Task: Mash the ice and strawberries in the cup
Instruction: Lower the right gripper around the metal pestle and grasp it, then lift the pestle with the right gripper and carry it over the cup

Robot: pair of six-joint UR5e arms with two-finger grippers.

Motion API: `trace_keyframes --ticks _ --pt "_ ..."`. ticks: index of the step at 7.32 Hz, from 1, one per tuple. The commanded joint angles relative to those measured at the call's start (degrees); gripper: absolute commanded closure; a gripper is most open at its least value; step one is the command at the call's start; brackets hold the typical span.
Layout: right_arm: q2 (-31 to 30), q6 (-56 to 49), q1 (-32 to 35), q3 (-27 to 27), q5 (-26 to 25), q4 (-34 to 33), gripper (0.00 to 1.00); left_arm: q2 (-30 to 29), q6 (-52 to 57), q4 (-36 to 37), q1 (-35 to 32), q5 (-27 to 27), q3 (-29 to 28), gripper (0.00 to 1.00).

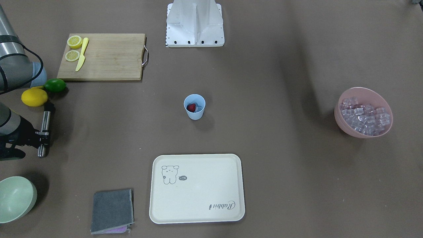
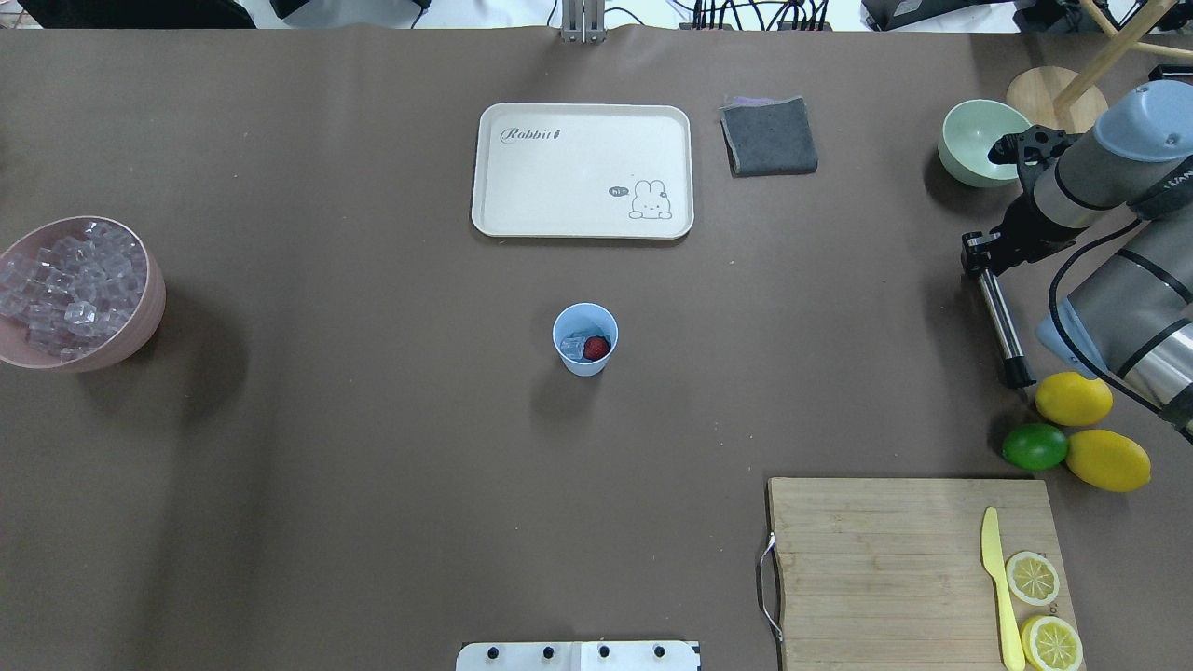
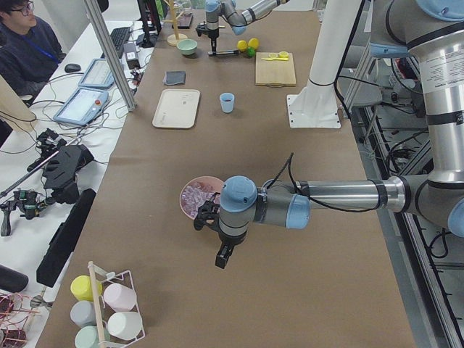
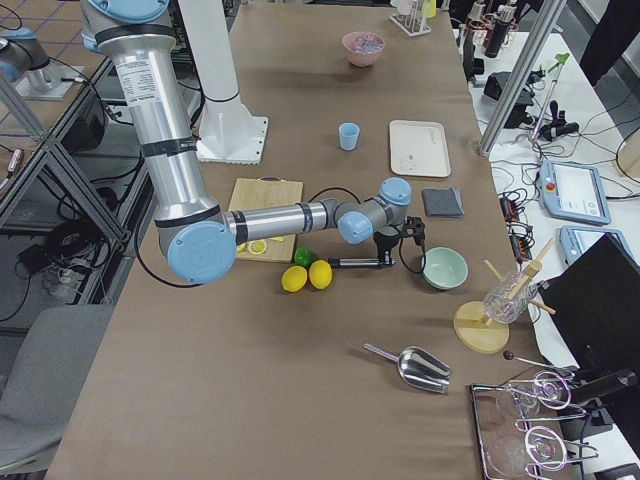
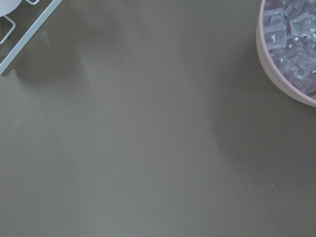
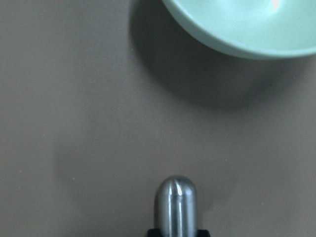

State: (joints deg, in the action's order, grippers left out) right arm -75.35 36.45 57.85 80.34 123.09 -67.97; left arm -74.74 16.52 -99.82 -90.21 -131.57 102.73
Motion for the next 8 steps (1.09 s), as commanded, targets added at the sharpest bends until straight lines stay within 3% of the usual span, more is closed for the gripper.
trace_keyframes --ticks 1,3,6,7,8 --pt "3.17 -0.32 0.68 0.08 -0.13 0.21 1.00 0.03 -0.09 -0.02 0.04 0.00 -0.08 0.01" --pt "4.15 -0.24 1.73 2.79 0.04 -0.40 1.00 -0.05 -0.09 0.07 0.04 0.00 -0.08 0.01" --pt "4.42 -4.09 2.80 12.35 -1.61 -8.22 1.00 -0.06 -0.09 0.15 0.04 -0.09 -0.25 0.01" --pt "4.60 -3.67 2.53 16.65 -4.58 -9.53 1.00 -0.06 -0.09 0.15 0.04 0.00 -0.25 0.01" --pt "6.25 -3.49 1.66 20.26 -4.96 -17.29 1.00 -0.06 -0.09 0.15 0.04 -0.09 -0.34 0.01"
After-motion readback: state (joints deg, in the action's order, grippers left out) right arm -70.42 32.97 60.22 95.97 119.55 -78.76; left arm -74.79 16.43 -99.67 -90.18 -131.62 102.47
